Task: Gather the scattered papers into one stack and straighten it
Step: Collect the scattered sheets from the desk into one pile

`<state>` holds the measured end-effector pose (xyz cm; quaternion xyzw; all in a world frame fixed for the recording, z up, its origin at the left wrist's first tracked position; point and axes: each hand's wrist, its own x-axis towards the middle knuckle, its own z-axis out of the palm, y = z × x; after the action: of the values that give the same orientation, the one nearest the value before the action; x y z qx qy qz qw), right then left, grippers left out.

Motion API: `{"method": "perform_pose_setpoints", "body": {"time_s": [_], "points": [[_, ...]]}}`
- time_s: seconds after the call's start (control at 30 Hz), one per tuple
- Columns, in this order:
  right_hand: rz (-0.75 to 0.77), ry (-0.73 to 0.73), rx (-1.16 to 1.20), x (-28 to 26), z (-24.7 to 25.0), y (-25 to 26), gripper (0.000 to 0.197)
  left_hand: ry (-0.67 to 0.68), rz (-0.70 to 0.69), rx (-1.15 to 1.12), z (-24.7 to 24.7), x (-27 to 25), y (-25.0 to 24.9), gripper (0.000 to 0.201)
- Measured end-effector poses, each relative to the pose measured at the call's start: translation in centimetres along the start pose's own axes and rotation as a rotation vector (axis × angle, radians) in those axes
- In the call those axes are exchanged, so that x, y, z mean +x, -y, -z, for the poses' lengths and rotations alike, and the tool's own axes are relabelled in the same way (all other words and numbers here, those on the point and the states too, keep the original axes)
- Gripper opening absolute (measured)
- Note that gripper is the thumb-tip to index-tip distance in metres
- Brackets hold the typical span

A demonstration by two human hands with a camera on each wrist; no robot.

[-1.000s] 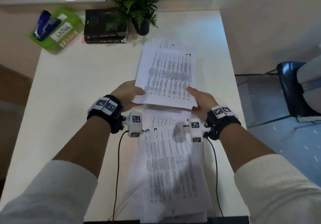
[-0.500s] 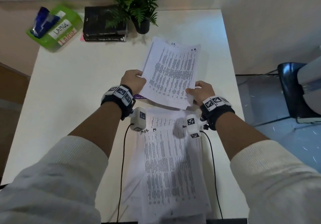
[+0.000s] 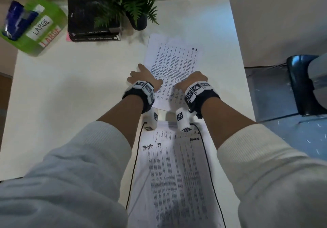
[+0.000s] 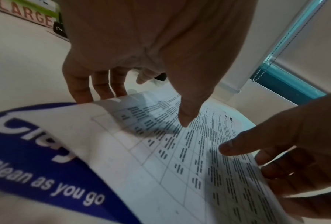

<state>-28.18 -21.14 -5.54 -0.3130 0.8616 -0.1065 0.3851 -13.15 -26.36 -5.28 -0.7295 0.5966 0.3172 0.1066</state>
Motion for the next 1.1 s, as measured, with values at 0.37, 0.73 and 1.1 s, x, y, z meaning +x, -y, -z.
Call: {"method": "perform_pose_setpoints", "body": {"time_s": [0.37, 0.73, 1.1], "points": [[-0.042, -0.012, 0.023, 1.0, -1.1, -0.1, 0.024, 0.062, 0.068, -0.024, -0.5, 0.5, -0.1, 0.108], [0.000, 0.153, 0.573, -1.5, 2.6, -1.9, 0.047, 0.035, 0.073, -0.308, 1.5, 0.1, 2.5, 0.088], [-0.005, 0.483, 0.975, -11.5, 2.9, -9.8, 0.035, 0.232, -0.059, -0.727, 1.7, -9.7, 8.5, 0.027]]}}
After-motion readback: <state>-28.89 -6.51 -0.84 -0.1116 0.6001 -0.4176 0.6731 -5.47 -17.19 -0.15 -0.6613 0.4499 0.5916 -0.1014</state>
